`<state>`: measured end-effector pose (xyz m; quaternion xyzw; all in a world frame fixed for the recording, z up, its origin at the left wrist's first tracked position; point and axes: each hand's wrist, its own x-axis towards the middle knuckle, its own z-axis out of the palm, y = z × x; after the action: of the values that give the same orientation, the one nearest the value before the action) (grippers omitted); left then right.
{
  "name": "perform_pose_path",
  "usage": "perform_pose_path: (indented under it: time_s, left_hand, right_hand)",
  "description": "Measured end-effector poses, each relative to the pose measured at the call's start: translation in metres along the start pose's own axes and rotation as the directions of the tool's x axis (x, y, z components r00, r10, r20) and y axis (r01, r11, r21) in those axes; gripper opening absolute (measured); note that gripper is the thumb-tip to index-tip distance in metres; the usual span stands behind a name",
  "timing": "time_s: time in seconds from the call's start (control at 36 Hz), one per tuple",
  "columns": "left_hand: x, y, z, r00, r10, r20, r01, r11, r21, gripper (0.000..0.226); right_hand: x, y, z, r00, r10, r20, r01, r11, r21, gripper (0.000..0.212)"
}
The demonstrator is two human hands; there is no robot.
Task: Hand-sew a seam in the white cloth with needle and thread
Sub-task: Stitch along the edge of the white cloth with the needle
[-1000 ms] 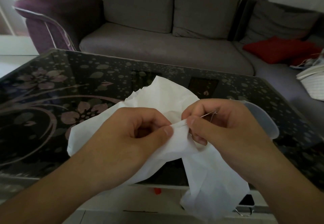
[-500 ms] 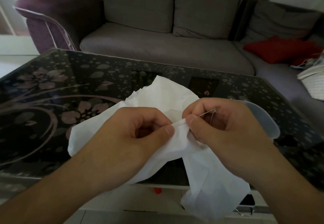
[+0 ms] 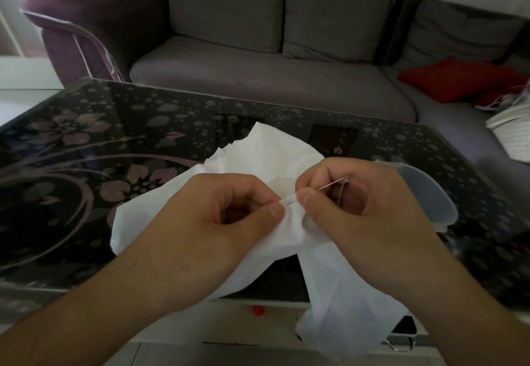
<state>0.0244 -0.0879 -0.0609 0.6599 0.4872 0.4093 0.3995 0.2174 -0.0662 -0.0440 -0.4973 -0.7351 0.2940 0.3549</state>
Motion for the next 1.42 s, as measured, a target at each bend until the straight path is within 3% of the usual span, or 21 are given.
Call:
perform_pose_path:
  time_s: [0.25, 0.39, 0.53, 0.81, 1.42]
  left_hand:
    - [0.000, 0.001, -0.001, 1.000, 0.006, -0.003, -0.006, 0.999, 0.033, 0.018]
    - [0.001, 0.001, -0.002, 0.999, 0.006, -0.045, -0.004, 0.999, 0.049, 0.018]
    - [0.001, 0.002, -0.002, 0.999, 0.017, -0.031, -0.015, 0.999, 0.046, 0.017]
    - [0.002, -0.001, -0.001, 0.999, 0.020, -0.042, -0.017, 0.997, 0.079, 0.018]
    - [0.001, -0.008, 0.005, 0.997, 0.045, -0.062, -0.042, 0.998, 0.041, 0.023]
  right_hand:
    - [0.000, -0.001, 0.002, 0.997, 0.072, -0.036, -0.072, 0.997, -0.010, 0.015]
    - [0.002, 0.002, 0.003, 0.988, 0.143, -0.057, -0.138, 0.986, 0.088, 0.021]
    - [0.004, 0.007, 0.002, 0.984, 0.180, 0.015, -0.178, 0.954, 0.243, 0.030]
    - [0.003, 0.013, 0.004, 0.963, 0.189, 0.193, -0.269, 0.732, 0.626, 0.020]
    - [0.004, 0.016, 0.012, 0.943, 0.111, 0.315, -0.323, 0.541, 0.776, 0.020]
